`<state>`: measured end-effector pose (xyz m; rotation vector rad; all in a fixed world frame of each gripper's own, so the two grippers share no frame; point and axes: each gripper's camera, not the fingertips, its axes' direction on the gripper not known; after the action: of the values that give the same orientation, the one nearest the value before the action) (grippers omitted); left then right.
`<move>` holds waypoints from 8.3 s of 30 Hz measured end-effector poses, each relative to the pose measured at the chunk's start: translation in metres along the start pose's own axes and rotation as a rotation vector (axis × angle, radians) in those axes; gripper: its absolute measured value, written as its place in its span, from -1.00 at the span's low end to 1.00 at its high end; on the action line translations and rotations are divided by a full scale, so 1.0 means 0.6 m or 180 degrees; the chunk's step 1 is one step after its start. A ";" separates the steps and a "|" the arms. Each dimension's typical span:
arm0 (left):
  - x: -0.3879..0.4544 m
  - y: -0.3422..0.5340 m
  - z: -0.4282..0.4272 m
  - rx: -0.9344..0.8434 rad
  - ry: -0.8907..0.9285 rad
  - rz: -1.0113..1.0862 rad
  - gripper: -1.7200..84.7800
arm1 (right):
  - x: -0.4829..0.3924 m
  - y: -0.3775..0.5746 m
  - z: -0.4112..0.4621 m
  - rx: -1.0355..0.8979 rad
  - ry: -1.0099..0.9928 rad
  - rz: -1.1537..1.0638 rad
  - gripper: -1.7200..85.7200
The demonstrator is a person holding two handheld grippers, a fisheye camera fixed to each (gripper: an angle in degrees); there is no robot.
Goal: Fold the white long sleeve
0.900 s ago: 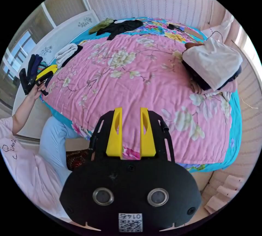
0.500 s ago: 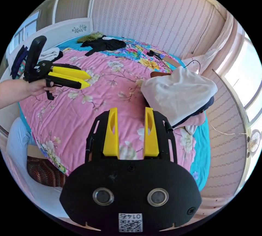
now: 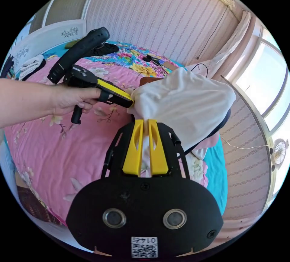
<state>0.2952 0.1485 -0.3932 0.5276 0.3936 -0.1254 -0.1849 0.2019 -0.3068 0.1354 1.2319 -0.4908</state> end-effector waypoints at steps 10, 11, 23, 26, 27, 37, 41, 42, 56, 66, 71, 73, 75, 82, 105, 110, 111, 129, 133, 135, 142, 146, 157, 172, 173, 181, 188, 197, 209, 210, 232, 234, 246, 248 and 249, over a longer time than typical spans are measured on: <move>0.174 0.316 -0.476 0.0874 0.0496 0.0571 -0.98 | -0.076 0.172 -0.271 0.0748 -0.1216 0.0177 -0.95; 0.210 0.376 -0.506 0.0825 0.0442 0.0634 -0.98 | -0.087 0.193 -0.280 0.0732 -0.1382 0.0194 -0.95; 0.323 0.616 -0.457 0.0339 0.0345 -0.0168 -0.98 | -0.261 0.490 -0.294 -0.0213 -0.2253 0.0353 -0.69; 0.340 0.591 -0.460 0.0443 0.0347 -0.0004 -0.98 | -0.276 0.489 -0.299 -0.0128 -0.1791 0.0028 -0.67; 0.341 0.587 -0.462 0.0479 0.0312 0.0016 -0.98 | -0.270 0.492 -0.298 -0.0066 -0.1731 0.0031 -0.70; 0.172 0.613 -0.412 -0.0048 -0.0764 -0.0734 -0.87 | -0.001 0.655 -0.265 0.0458 -0.1725 0.1793 -0.94; 0.119 0.601 -0.345 -0.0326 -0.0557 -0.0953 -0.81 | 0.109 0.777 -0.254 0.0715 -0.1594 0.3047 -0.94; 0.117 0.596 -0.336 -0.0342 -0.0561 -0.0930 -0.81 | 0.128 0.814 -0.247 0.0734 -0.1506 0.3320 -0.94; 0.056 0.485 -0.250 -0.0586 -0.0395 -0.0866 -0.90 | 0.162 0.931 -0.194 0.0349 -0.1596 0.3494 -0.94; 0.073 0.594 -0.713 0.0636 -0.0821 -0.0713 -0.95 | 0.187 0.805 -0.248 0.1189 -0.2033 0.2458 -0.94; -0.010 0.591 -0.871 0.1055 -0.1302 -0.1032 -0.95 | 0.171 0.734 -0.225 0.1295 -0.2264 0.2212 -0.94; -0.039 0.566 -0.891 0.1199 -0.1492 -0.1097 -0.94 | 0.160 0.698 -0.202 0.1310 -0.2414 0.2181 -0.94; -0.067 0.539 -0.892 0.1202 -0.1909 -0.1070 -0.90 | 0.151 0.670 -0.187 0.1265 -0.2412 0.2118 -0.94; -0.139 0.609 -0.766 0.0289 -0.1510 -0.1573 -0.82 | 0.117 0.657 -0.050 0.0275 -0.1936 0.2305 -0.94; 0.151 0.641 -0.339 -0.1005 -0.0860 -0.0426 -0.80 | 0.059 0.518 0.011 0.0435 -0.2727 0.2061 -0.95; 0.136 0.644 -0.363 -0.0956 -0.0569 -0.0405 -0.97 | 0.056 0.504 0.050 0.0177 -0.2649 0.2201 -0.95; 0.134 0.649 -0.378 -0.0916 -0.0540 -0.0431 -0.97 | 0.050 0.497 0.044 0.0192 -0.2719 0.2106 -0.95; 0.035 0.696 -0.671 -0.0050 -0.1474 -0.1140 -0.97 | -0.100 0.449 0.136 -0.0681 -0.2536 0.1533 -0.95; 0.071 0.780 -0.657 -0.0286 -0.1341 -0.1346 -0.90 | -0.128 0.467 0.170 -0.0994 -0.2594 0.1568 -0.95; 0.082 0.813 -0.651 -0.0309 -0.1154 -0.1516 -0.88 | -0.131 0.471 0.173 -0.1063 -0.2575 0.1609 -0.94; 0.146 0.749 -0.558 -0.0335 -0.1090 -0.1305 -0.80 | -0.138 0.471 0.159 -0.1063 -0.2687 0.1779 -0.94; 0.156 0.686 -0.472 -0.0633 -0.1472 -0.1058 -0.77 | -0.150 0.467 0.147 -0.1091 -0.2716 0.1729 -0.94; 0.210 0.648 -0.483 -0.1079 -0.1445 -0.0711 -0.91 | -0.112 0.488 0.092 -0.0960 -0.2701 0.1855 -0.94; 0.340 0.710 -0.656 -0.0849 -0.1391 -0.0789 -0.89 | -0.076 0.554 -0.035 -0.0801 -0.2742 0.1871 -0.94; 0.346 0.718 -0.668 -0.0815 -0.1380 -0.0833 -0.88 | -0.075 0.555 -0.040 -0.0794 -0.2746 0.1860 -0.94; 0.383 0.767 -0.741 -0.0759 -0.1434 -0.1005 -0.90 | -0.051 0.586 -0.094 -0.0778 -0.2768 0.1831 -0.95; 0.428 0.787 -0.823 -0.0701 -0.1498 -0.0895 -0.95 | -0.039 0.609 -0.140 -0.0763 -0.2739 0.1770 -0.95; 0.482 0.813 -1.025 0.0002 -0.1476 -0.0840 -0.98 | 0.018 0.619 -0.234 -0.0322 -0.2888 0.1760 -0.95; 0.550 0.904 -1.501 0.2397 -0.0701 -0.0640 -0.98 | 0.127 0.516 -0.527 0.1697 -0.3659 0.0970 -0.95; 0.556 0.904 -1.527 0.2468 -0.0742 -0.0589 -0.98 | 0.138 0.499 -0.560 0.1904 -0.3756 0.0810 -0.95; 0.258 0.474 -1.924 0.3270 -0.2201 -0.0734 -0.98 | 0.189 -0.176 -0.756 0.2798 -0.2043 -0.0038 -0.95; 0.236 0.484 -1.914 0.3172 -0.2134 -0.0756 -0.98 | 0.172 -0.185 -0.773 0.2899 -0.2035 -0.0153 -0.95; -0.052 0.862 -1.372 0.0862 -0.1346 -0.1871 -0.98 | -0.042 0.068 -0.199 0.0477 -0.2765 0.0479 -0.95; -0.072 0.943 -1.264 0.0423 -0.1285 -0.2080 -0.98 | -0.082 0.137 -0.107 0.0023 -0.2840 0.0774 -0.95; -0.076 0.960 -1.242 0.0312 -0.1269 -0.2129 -0.98 | -0.104 0.181 -0.054 -0.0309 -0.2901 0.1003 -0.95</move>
<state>0.1297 1.0258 -0.6971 0.4367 0.1595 -0.8847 -0.1818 0.3282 -0.2776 0.0116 0.3263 -0.1674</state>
